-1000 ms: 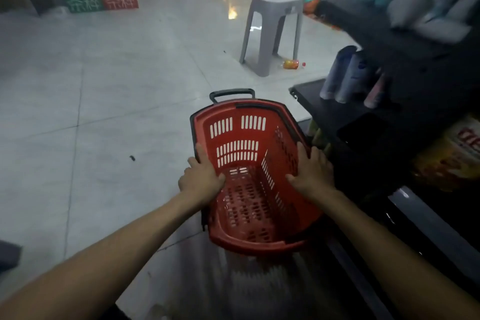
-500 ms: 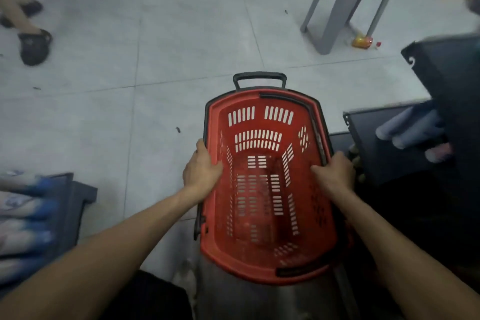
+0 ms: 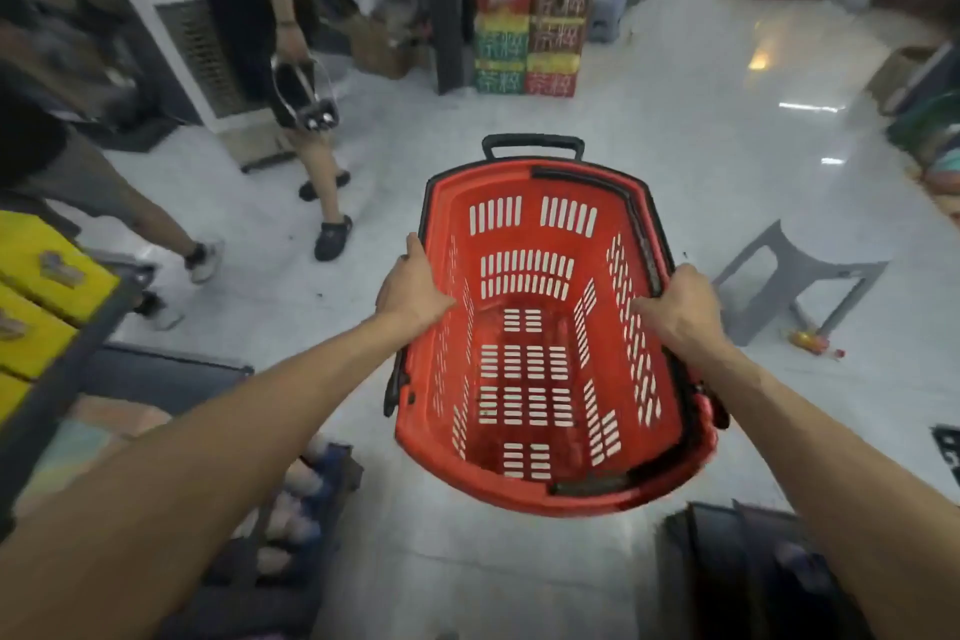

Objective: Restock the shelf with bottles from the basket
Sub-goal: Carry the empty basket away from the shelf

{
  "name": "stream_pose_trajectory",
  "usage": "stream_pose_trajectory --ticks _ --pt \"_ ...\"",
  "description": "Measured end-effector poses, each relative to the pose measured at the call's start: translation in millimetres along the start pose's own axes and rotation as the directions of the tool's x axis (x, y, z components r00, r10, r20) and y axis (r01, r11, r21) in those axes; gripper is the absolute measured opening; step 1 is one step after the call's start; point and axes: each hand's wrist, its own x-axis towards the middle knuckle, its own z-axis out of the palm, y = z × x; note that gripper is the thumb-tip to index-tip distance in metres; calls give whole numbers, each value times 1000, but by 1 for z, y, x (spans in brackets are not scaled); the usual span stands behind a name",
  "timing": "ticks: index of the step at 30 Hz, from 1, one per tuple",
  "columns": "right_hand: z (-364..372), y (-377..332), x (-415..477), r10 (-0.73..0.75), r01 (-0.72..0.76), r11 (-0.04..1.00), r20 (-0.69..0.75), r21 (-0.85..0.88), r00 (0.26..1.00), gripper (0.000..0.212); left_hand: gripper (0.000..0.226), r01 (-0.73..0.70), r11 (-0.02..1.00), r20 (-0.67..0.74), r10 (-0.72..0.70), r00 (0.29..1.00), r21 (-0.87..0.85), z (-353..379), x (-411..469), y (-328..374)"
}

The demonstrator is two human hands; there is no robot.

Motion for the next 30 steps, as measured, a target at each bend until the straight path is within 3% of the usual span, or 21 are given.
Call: stream_pose_trajectory --ticks 5,11,17,22,30 --pt "-66 -113 25 -58 56 998 -56 -39 997 39 76 -50 992 -69 58 996 112 -107 68 50" --pt "-117 -185 64 -99 92 993 -93 -78 991 32 78 -139 973 -72 155 985 184 -161 152 95" --pt "-141 -218 154 -135 122 987 -119 -107 984 25 72 -200 966 -46 210 977 161 -154 252 136" --pt "-172 -231 257 -156 147 986 -116 -83 981 23 52 -217 952 -62 235 970 214 -150 318 218" --pt "-243 -232 411 -160 153 986 -134 -64 978 21 57 -222 930 -52 247 967 291 -106 442 348"
